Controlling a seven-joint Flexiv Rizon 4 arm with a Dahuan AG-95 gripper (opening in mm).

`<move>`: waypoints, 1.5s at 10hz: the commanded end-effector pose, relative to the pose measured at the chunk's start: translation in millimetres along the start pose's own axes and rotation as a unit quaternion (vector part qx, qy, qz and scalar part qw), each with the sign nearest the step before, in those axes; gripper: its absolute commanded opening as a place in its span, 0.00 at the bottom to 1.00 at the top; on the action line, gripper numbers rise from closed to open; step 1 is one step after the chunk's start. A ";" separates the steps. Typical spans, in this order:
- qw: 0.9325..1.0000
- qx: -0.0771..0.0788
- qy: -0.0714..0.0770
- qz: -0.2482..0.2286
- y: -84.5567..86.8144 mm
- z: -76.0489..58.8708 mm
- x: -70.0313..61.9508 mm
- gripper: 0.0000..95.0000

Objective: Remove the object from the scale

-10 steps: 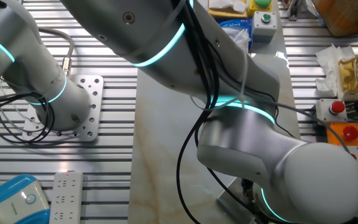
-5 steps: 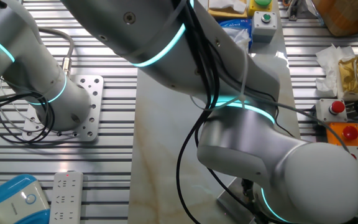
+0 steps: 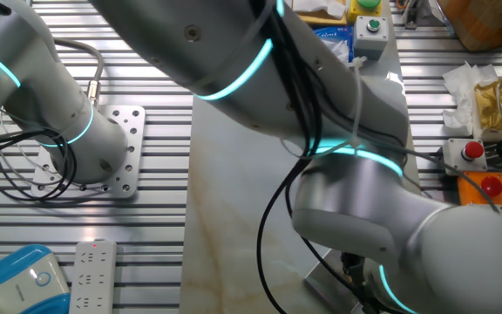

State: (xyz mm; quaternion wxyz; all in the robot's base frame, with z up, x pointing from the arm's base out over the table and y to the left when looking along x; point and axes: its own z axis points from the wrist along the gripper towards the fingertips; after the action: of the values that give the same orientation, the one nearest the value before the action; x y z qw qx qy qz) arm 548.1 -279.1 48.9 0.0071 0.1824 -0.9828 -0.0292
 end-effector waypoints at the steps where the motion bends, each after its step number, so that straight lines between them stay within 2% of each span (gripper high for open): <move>1: 1.000 0.000 -0.003 0.001 0.7 -0.2 1.3 0.20; 7: 1.000 -0.004 -0.003 0.004 0.6 0.0 0.9 0.20; 8: 1.000 -0.005 -0.003 0.002 0.3 0.8 0.5 0.40; 11: 1.000 -0.008 -0.005 0.000 -0.7 4.7 -1.4 0.40; 15: 1.000 -0.004 -0.005 -0.003 -3.3 17.5 -3.7 0.40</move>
State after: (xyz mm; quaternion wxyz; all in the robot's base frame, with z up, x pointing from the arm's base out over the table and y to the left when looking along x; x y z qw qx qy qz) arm 553.2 -280.0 30.3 0.0022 0.1850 -0.9821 -0.0350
